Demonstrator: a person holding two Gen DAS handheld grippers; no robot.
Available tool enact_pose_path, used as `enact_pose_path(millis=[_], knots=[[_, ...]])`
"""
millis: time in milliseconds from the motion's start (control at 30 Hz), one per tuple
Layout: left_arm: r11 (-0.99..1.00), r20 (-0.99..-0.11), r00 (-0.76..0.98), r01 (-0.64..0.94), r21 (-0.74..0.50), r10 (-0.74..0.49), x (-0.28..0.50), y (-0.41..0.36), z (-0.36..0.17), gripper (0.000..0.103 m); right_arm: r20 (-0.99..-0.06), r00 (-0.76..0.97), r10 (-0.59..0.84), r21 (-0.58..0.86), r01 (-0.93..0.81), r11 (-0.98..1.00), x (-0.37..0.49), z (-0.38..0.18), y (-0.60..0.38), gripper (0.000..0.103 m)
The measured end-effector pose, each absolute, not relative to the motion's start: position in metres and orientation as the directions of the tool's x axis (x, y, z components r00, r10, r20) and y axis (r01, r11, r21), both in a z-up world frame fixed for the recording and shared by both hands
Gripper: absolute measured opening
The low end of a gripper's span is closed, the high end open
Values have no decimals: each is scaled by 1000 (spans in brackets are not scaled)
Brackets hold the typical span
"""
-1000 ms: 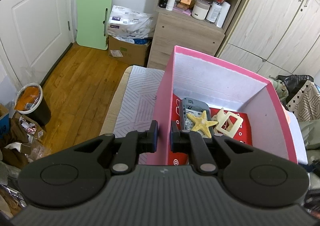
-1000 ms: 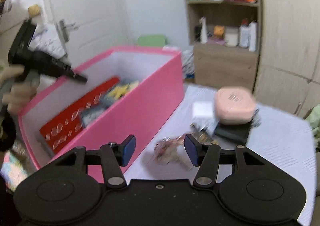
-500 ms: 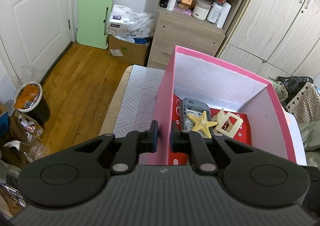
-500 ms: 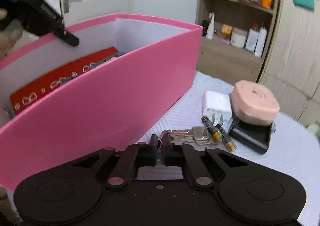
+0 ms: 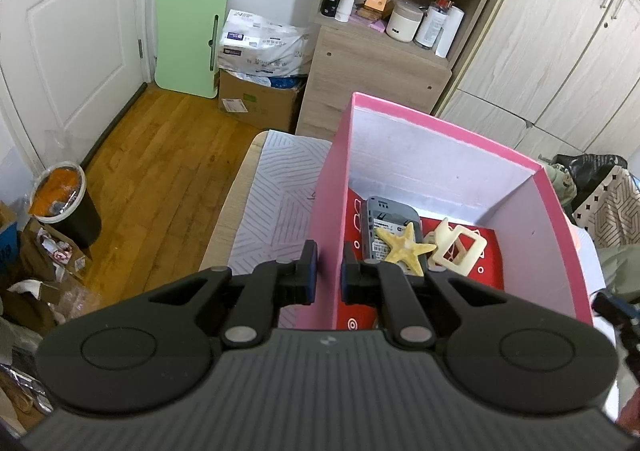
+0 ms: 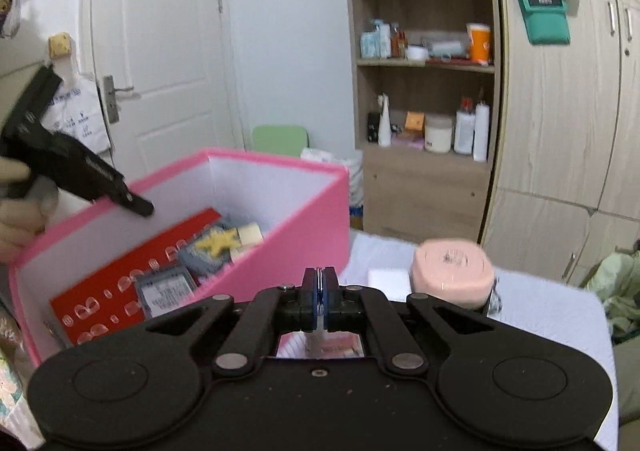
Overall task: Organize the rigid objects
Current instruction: 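Grasp the keys on the table with the right gripper, then carry the keys into the pink box and release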
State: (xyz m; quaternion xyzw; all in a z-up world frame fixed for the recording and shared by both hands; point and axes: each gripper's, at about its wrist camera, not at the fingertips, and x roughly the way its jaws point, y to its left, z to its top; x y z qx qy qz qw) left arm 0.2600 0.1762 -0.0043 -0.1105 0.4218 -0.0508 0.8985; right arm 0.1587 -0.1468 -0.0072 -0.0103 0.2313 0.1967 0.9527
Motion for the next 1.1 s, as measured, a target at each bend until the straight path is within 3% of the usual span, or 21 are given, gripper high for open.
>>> enact_pose_path(millis=[267, 433, 867, 967, 1100], knots=[[973, -748, 639, 0, -232, -178, 261, 176, -3, 9, -340, 836, 430, 22, -450, 893, 144, 52, -134, 3], [970, -746, 639, -4, -245, -186, 262, 175, -4, 10, -361, 719, 594, 243, -543, 804, 152, 74, -130, 3], [966, -742, 641, -6, -259, -195, 261, 176, -6, 11, -551, 364, 751, 484, -594, 642, 189, 28, -48, 4], [964, -742, 641, -6, -264, -199, 261, 176, -6, 11, -591, 349, 727, 466, -588, 661, 195, 20, -34, 4], [966, -742, 641, -4, -260, -197, 260, 176, -6, 11, -643, 420, 640, 338, -595, 730, 203, 19, -18, 4]])
